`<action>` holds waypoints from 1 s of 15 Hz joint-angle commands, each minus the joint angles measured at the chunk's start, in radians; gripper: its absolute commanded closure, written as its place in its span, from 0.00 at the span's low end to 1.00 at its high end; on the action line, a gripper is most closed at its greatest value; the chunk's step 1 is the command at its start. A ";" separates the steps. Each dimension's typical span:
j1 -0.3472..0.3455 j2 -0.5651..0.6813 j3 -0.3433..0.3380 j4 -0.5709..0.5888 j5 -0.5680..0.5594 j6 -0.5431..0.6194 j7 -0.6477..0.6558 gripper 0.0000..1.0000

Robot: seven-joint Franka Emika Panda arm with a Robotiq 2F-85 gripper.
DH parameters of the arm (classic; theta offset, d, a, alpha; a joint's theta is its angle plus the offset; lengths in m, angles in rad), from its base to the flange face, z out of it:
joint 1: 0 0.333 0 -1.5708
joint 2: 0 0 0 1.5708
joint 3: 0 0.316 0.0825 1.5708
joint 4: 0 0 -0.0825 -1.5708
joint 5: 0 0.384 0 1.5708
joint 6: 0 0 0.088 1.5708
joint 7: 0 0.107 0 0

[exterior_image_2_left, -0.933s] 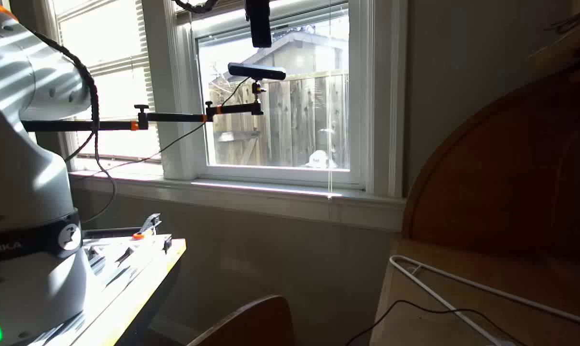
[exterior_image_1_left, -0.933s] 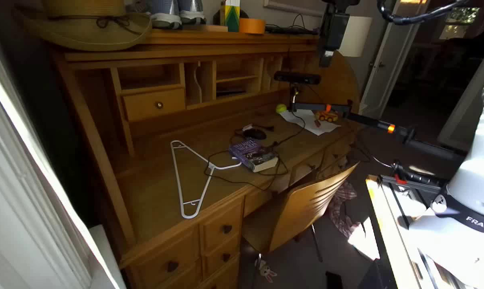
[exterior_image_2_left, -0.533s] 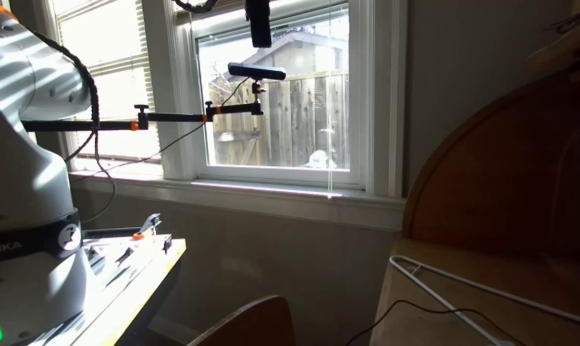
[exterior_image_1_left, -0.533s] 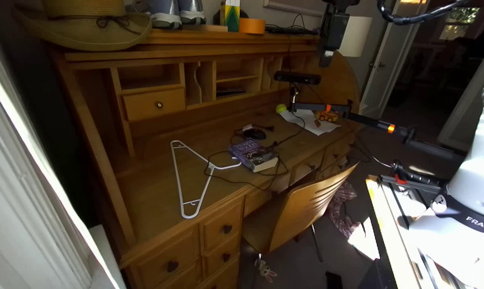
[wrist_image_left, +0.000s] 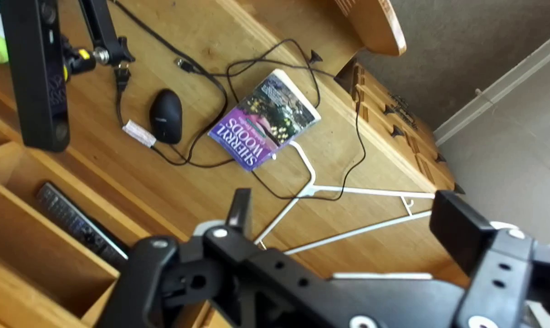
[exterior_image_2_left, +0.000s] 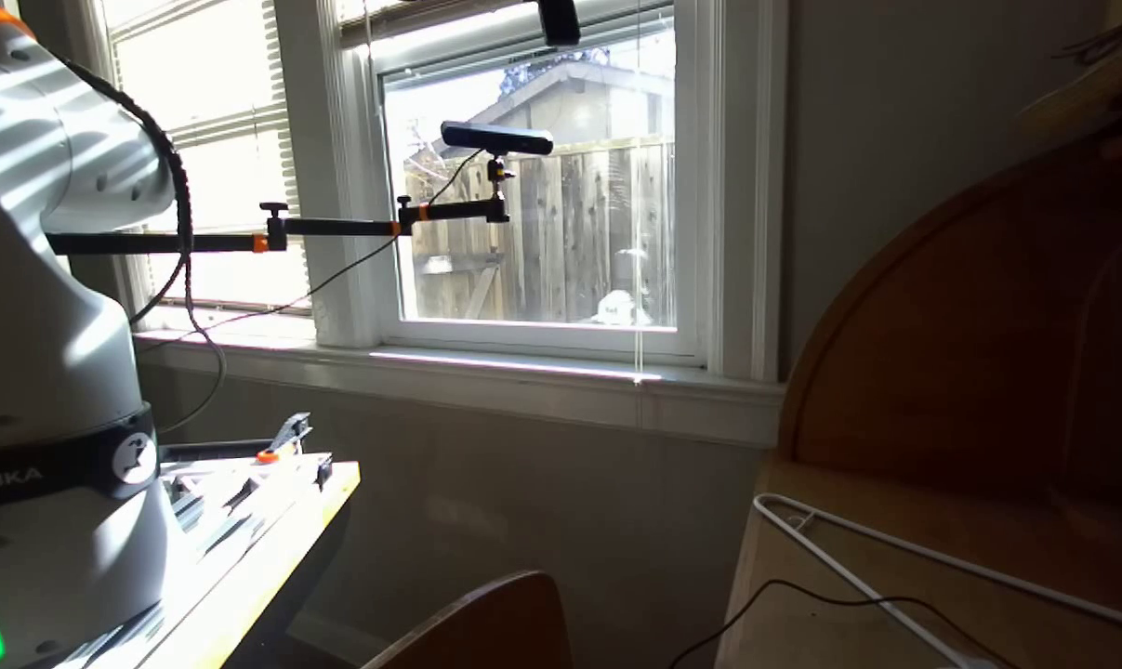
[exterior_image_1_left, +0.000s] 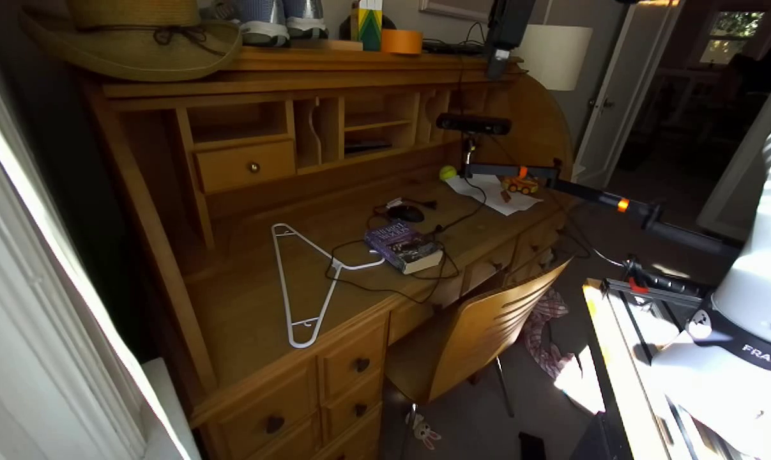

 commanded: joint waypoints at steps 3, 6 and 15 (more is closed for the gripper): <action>0.053 0.221 0.019 0.324 0.041 -0.026 -0.012 0.00; 0.064 0.326 0.014 0.483 0.064 -0.027 -0.030 0.00; 0.066 0.612 0.037 0.825 0.133 0.003 -0.098 0.00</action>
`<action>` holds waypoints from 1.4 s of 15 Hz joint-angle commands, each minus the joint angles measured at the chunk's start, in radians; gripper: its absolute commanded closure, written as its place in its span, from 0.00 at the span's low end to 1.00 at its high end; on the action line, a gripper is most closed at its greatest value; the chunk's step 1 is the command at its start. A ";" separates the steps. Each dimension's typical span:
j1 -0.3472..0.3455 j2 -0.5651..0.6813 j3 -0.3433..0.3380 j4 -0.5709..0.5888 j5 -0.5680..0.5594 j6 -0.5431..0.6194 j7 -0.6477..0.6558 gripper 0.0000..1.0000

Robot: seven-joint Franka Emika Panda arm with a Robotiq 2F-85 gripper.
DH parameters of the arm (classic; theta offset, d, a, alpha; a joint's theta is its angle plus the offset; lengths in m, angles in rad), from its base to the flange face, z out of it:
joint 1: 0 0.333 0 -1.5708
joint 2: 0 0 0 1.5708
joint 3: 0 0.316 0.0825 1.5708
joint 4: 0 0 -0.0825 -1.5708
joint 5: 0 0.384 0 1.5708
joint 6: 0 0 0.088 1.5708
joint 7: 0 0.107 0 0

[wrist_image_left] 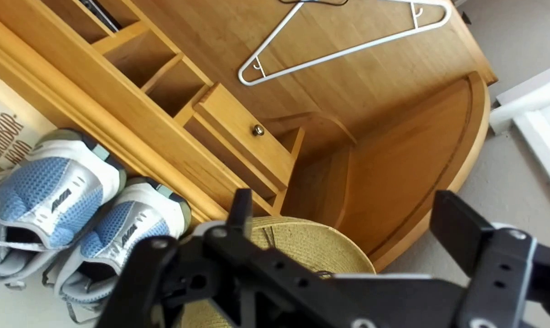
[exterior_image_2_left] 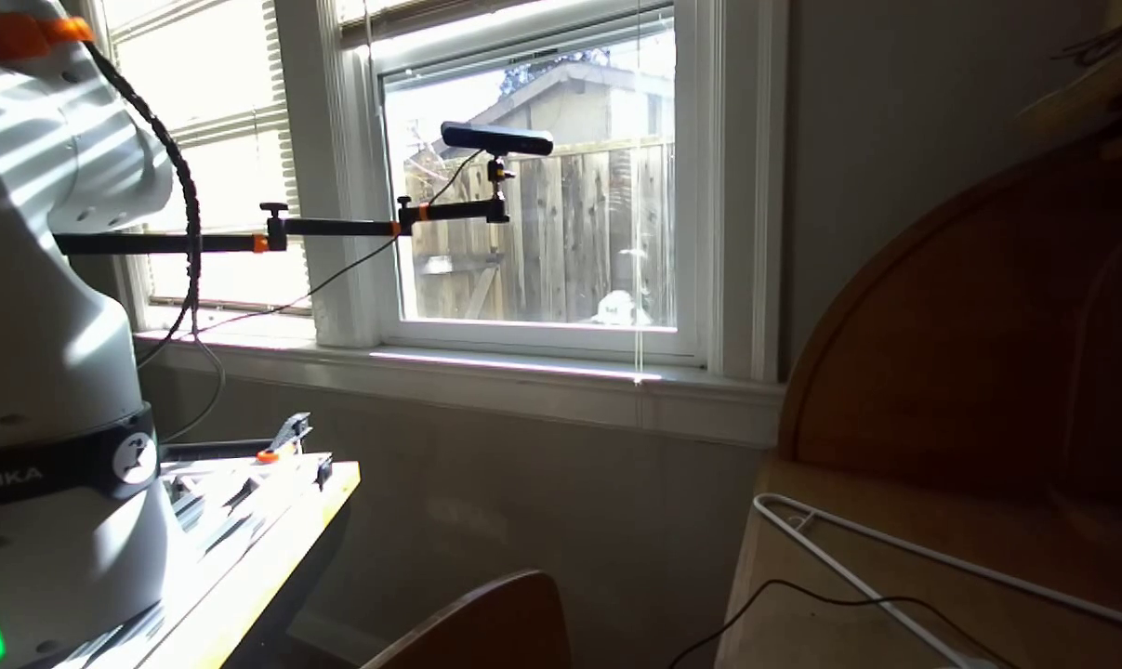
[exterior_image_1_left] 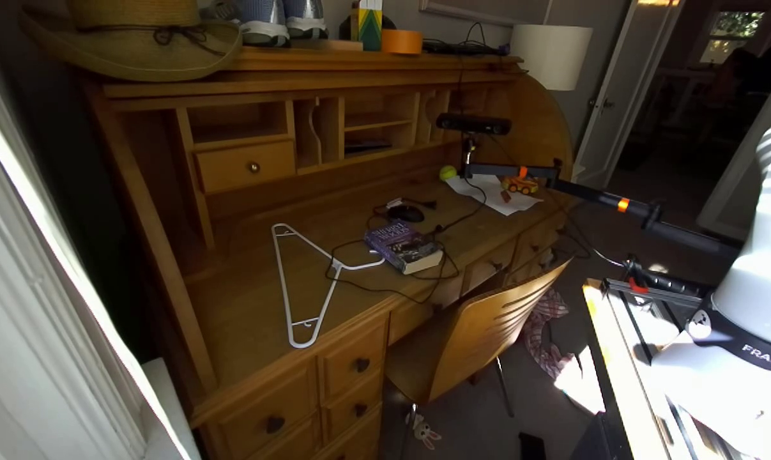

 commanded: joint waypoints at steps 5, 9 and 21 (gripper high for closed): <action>-0.009 0.155 0.016 0.159 0.063 0.024 -0.011 0.00; -0.011 0.173 0.016 0.176 0.068 0.027 -0.016 0.00; 0.019 0.421 0.037 0.550 0.000 -0.037 0.192 0.00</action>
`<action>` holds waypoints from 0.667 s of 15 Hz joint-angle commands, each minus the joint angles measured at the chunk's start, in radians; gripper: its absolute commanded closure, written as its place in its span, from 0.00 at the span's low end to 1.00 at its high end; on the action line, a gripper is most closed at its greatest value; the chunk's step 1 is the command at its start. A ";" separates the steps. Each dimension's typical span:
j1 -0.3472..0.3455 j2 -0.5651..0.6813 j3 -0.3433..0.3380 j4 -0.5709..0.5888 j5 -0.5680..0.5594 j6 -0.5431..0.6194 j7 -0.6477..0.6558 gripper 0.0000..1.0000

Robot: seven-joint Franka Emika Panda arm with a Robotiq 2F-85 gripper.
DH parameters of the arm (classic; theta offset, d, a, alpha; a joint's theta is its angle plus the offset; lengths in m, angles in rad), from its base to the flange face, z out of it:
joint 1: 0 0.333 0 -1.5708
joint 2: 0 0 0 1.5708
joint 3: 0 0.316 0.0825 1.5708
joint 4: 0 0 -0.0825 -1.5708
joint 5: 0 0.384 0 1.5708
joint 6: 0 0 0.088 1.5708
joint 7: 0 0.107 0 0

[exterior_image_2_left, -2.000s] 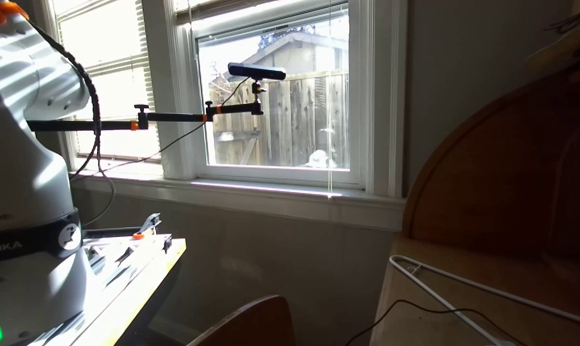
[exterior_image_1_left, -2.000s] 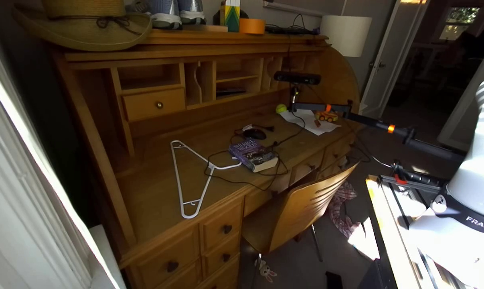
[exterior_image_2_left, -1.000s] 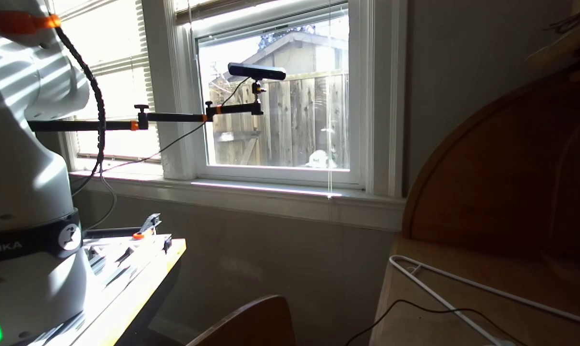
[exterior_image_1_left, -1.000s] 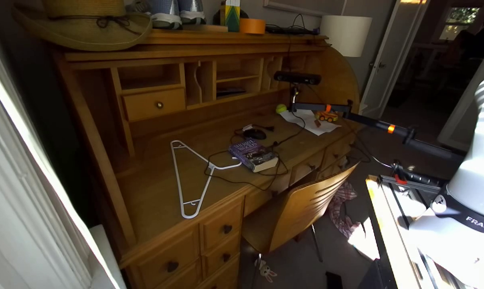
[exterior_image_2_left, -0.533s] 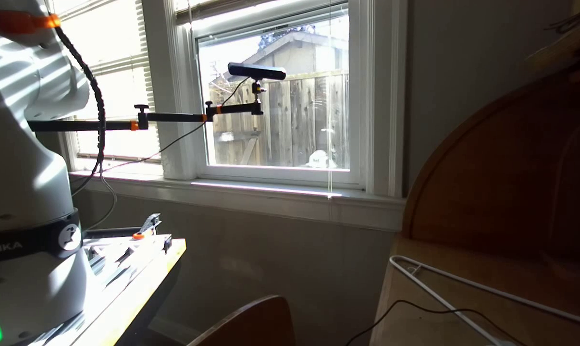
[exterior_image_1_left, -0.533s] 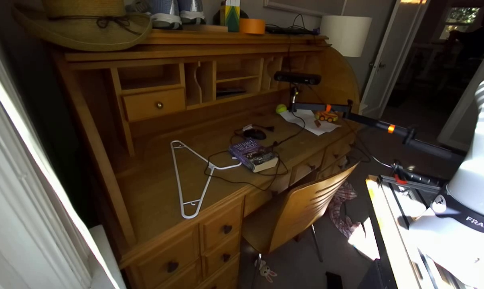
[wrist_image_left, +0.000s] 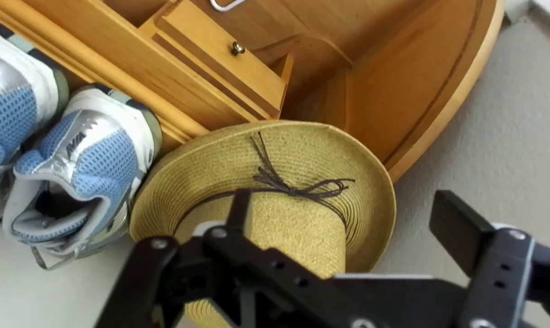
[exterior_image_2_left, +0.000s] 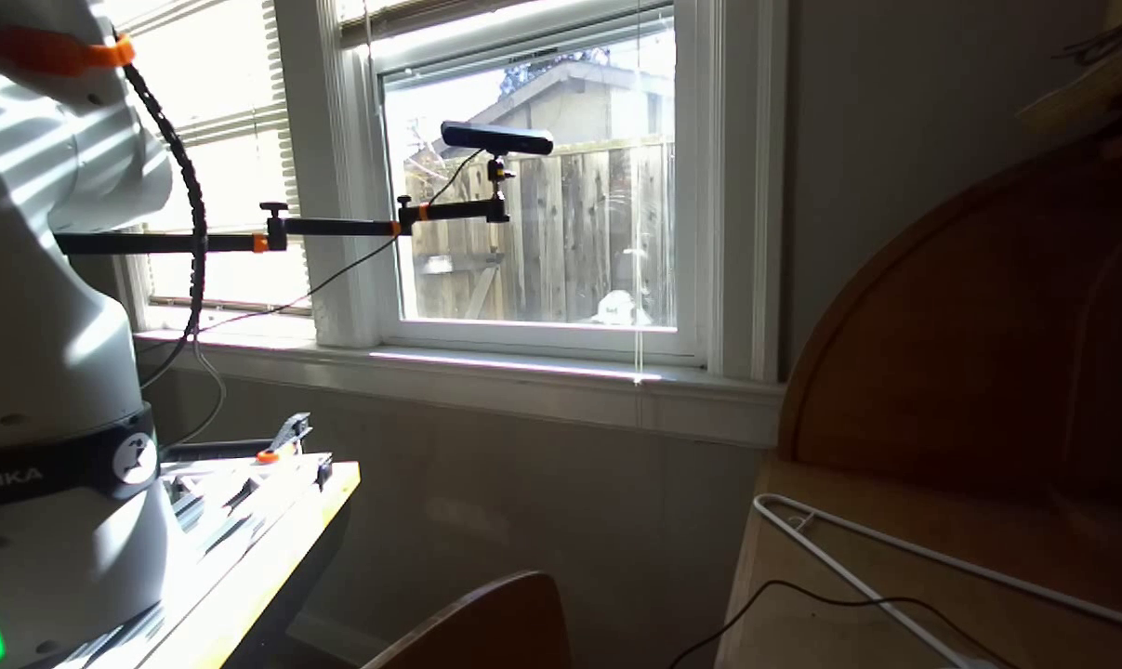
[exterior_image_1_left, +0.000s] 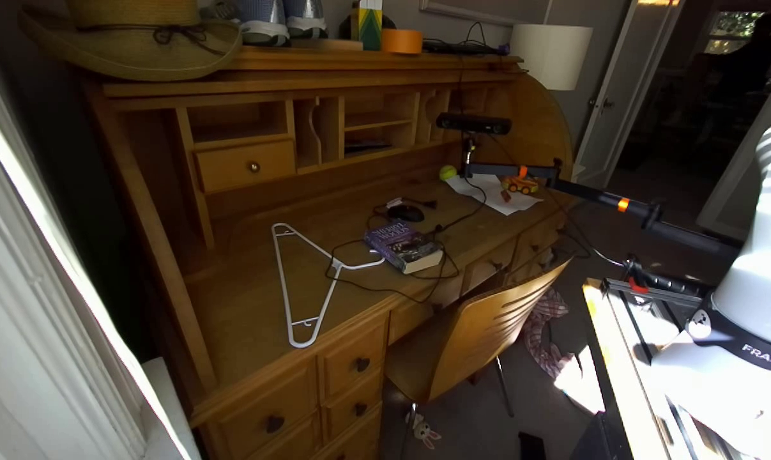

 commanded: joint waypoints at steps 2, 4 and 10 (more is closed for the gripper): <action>0.009 0.154 -0.005 0.244 -0.022 -0.060 0.093 0.00; 0.005 0.182 -0.005 0.269 -0.034 0.005 0.029 0.00; 0.005 0.281 -0.004 0.377 -0.160 0.082 -0.157 0.00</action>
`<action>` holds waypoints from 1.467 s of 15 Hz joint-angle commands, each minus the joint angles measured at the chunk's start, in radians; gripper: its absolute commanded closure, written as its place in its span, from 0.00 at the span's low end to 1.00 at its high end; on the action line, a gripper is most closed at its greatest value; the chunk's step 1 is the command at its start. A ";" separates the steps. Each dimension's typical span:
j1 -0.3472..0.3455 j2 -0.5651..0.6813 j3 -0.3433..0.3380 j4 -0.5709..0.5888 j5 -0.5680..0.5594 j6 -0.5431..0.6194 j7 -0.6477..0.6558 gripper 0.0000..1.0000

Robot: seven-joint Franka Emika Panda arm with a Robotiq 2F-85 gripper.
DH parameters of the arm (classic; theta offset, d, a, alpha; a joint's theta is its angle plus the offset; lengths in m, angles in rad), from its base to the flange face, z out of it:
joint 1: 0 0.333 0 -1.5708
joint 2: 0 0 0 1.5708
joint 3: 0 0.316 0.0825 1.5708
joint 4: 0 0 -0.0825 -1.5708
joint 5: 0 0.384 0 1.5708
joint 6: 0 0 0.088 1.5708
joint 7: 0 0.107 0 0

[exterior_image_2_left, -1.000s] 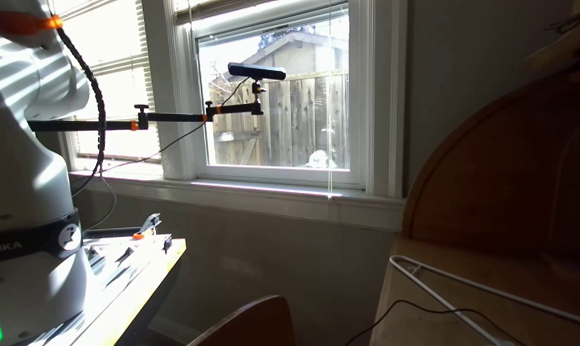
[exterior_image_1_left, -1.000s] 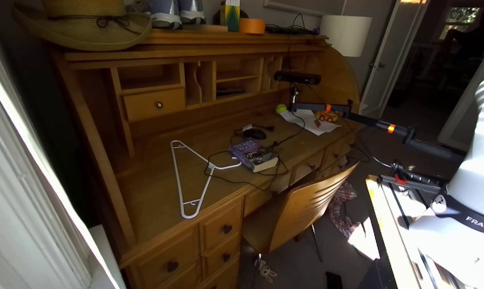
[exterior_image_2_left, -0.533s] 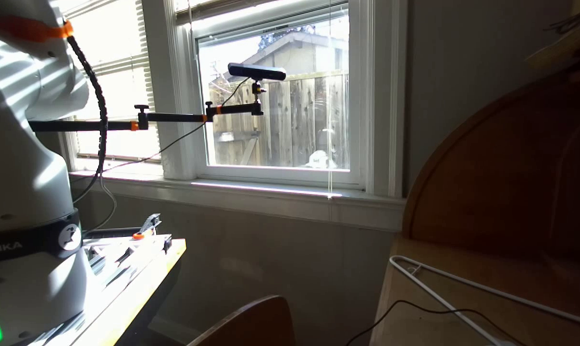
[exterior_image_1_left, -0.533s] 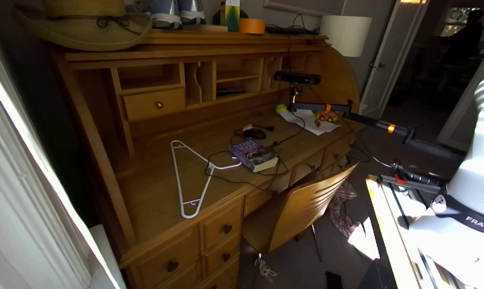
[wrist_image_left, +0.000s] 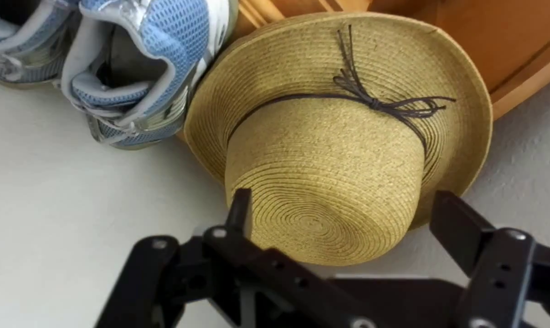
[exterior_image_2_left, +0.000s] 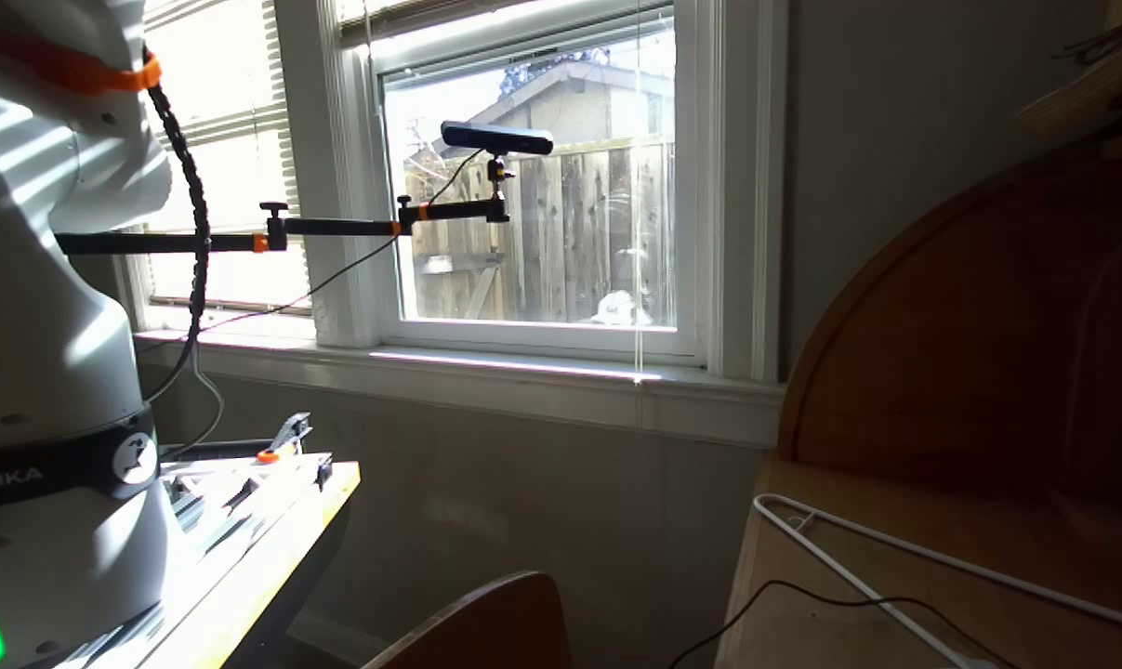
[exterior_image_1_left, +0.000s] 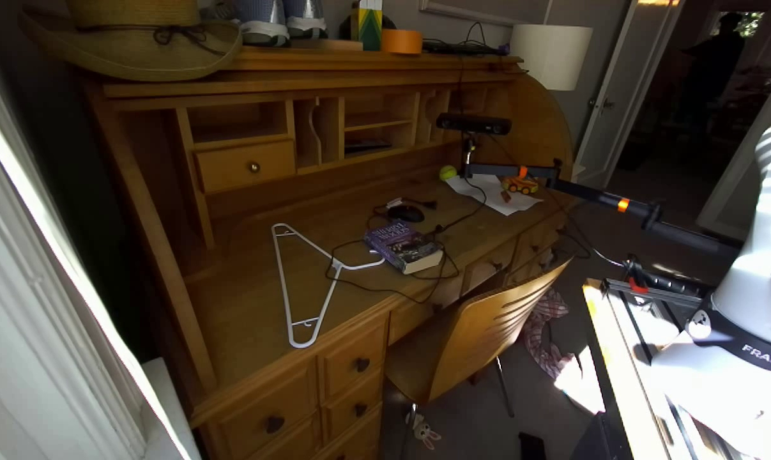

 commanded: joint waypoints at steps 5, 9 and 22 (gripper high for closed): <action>-0.035 0.108 0.043 0.104 0.033 0.038 -0.337 0.00; -0.028 0.098 0.034 0.081 0.012 0.033 -0.353 0.00; -0.043 0.152 0.078 0.129 0.024 0.029 -0.605 0.00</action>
